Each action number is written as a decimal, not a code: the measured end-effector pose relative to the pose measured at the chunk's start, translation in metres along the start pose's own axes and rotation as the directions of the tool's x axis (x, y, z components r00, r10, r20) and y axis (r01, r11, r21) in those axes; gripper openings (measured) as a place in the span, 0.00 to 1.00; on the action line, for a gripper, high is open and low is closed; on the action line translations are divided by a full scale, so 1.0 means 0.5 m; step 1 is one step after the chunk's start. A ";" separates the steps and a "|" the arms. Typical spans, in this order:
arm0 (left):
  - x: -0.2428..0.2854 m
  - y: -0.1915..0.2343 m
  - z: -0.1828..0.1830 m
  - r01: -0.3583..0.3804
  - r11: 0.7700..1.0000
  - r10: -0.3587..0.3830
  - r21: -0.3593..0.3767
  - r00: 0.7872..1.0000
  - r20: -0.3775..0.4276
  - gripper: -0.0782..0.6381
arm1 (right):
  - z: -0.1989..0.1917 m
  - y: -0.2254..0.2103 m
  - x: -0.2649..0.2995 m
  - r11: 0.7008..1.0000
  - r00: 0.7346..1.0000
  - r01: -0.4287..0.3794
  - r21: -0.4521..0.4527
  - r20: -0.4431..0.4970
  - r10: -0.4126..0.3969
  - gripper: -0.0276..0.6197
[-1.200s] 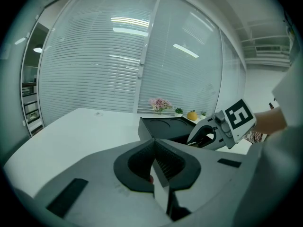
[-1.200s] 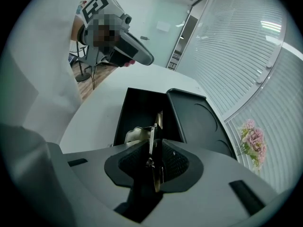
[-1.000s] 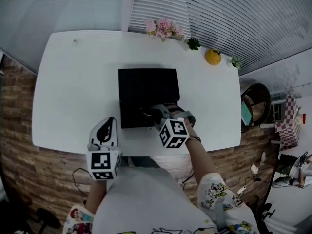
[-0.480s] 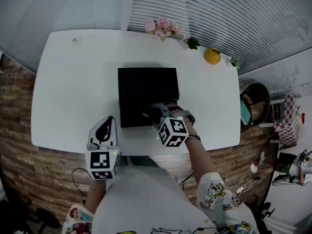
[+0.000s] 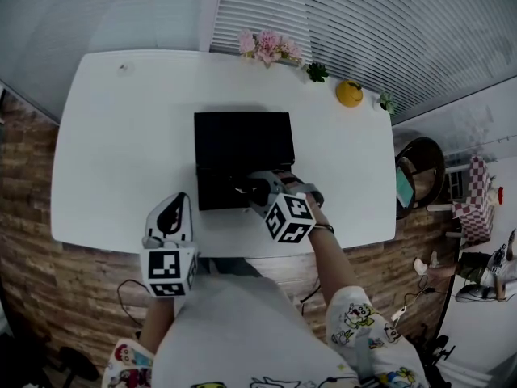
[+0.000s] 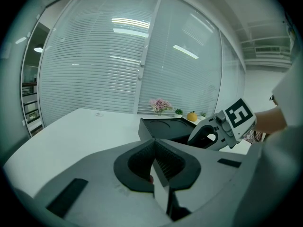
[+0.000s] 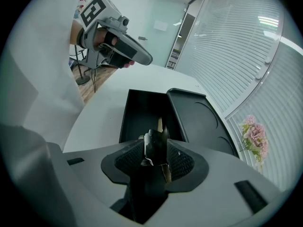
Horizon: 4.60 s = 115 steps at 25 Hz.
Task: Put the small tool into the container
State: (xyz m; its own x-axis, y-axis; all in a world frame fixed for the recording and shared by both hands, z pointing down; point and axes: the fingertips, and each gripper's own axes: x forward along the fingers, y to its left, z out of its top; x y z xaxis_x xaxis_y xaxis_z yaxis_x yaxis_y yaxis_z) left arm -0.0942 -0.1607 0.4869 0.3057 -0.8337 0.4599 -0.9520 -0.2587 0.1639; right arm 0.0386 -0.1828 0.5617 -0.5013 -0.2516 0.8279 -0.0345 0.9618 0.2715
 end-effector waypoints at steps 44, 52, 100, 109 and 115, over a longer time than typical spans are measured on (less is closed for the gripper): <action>-0.061 -0.102 0.159 0.168 0.965 -0.203 0.200 0.965 0.166 0.12 | 0.075 -0.057 -0.358 0.747 0.722 0.198 0.634 0.422 -0.549 0.21; -0.074 -0.127 0.170 0.198 0.956 -0.240 0.216 0.952 0.191 0.12 | 0.044 -0.039 -0.401 0.629 0.645 0.176 0.757 0.393 -0.655 0.11; -0.042 -0.193 0.135 0.267 0.919 -0.314 0.291 0.941 0.127 0.12 | 0.002 0.000 -0.395 0.506 0.617 0.212 0.836 0.287 -0.733 0.04; -0.043 -0.193 0.132 0.267 0.919 -0.313 0.290 0.942 0.123 0.12 | -0.001 0.001 -0.389 0.491 0.623 0.201 0.847 0.276 -0.732 0.04; -0.048 -0.191 0.132 0.265 0.920 -0.311 0.287 0.942 0.127 0.12 | 0.004 0.004 -0.386 0.496 0.630 0.204 0.844 0.274 -0.726 0.04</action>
State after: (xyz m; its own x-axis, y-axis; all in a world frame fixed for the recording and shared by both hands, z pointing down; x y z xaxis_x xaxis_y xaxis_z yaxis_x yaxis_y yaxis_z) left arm -0.0118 -0.1480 0.4026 0.5818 -0.7667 0.2716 -0.8002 -0.5993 0.0222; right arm 0.1337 -0.1320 0.4014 -0.5281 -0.8277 0.1899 -0.8492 0.5163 -0.1110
